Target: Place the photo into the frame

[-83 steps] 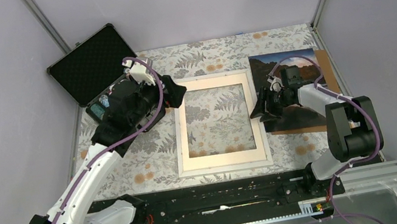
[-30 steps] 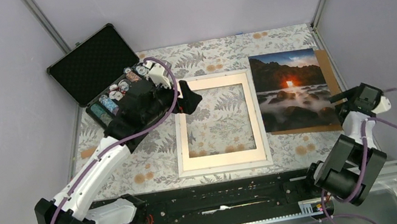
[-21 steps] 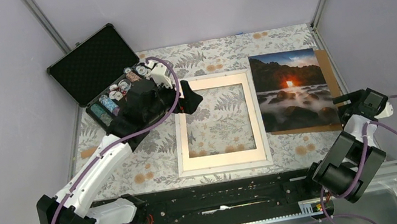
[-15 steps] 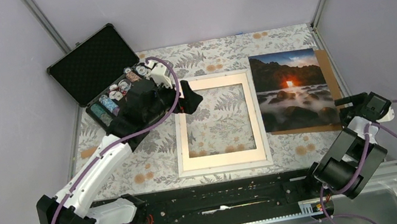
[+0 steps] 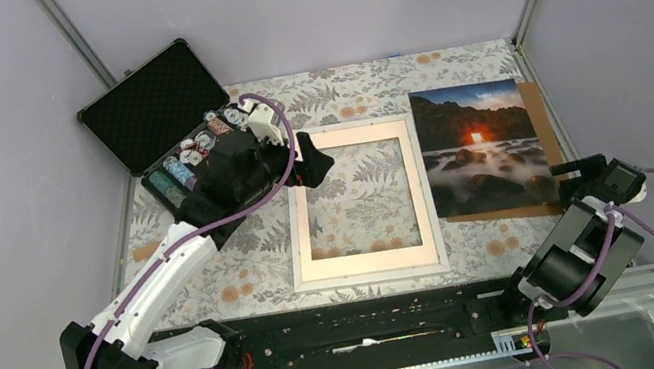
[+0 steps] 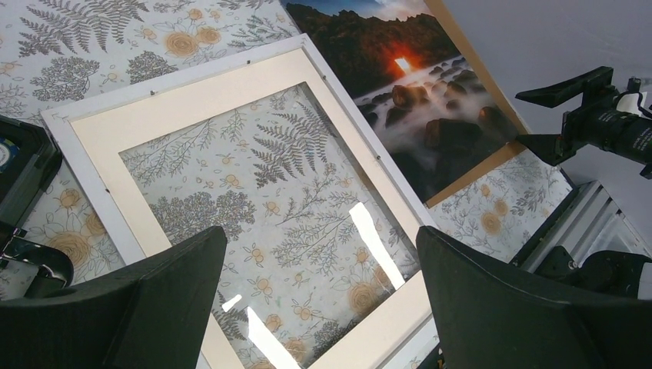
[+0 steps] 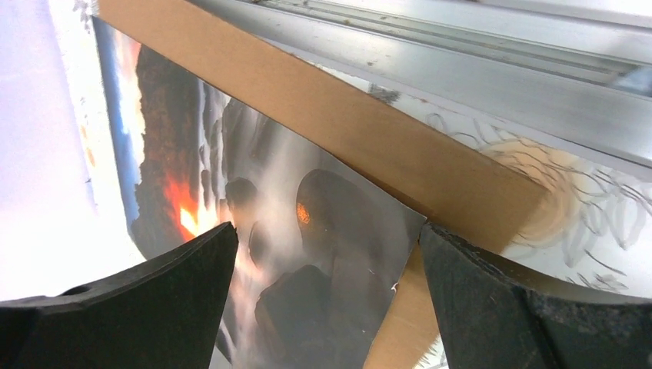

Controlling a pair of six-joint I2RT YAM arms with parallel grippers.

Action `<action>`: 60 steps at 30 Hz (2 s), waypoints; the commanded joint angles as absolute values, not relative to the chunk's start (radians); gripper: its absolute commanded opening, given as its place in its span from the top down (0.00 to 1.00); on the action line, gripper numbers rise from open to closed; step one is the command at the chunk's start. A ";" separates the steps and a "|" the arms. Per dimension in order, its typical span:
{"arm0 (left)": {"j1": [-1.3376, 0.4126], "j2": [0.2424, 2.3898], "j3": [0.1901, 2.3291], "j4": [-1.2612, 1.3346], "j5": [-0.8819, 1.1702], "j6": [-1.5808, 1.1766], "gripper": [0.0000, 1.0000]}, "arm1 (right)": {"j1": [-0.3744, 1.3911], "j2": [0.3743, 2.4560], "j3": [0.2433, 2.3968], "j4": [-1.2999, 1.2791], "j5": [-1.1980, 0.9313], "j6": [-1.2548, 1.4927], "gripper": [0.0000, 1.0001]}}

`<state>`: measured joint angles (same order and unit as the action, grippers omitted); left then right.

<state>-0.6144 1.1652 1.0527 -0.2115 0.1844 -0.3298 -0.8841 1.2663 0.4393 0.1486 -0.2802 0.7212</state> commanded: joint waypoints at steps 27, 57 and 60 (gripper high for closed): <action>-0.616 1.153 1.059 -0.157 0.205 -0.325 0.01 | -0.719 1.628 0.426 0.956 -0.478 0.927 1.00; -0.454 1.094 1.146 -0.366 -0.575 -0.464 0.01 | 0.820 1.566 1.511 -0.661 0.363 -0.091 1.00; -0.442 1.083 1.144 -0.367 -0.628 -0.467 0.01 | 0.936 1.616 1.453 -0.633 0.367 -0.064 1.00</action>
<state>-0.4561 1.1202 1.0992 -0.3672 -0.4488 -0.4282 0.8143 1.5837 1.4822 -0.5777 0.2630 -0.0395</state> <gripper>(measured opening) 0.987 0.014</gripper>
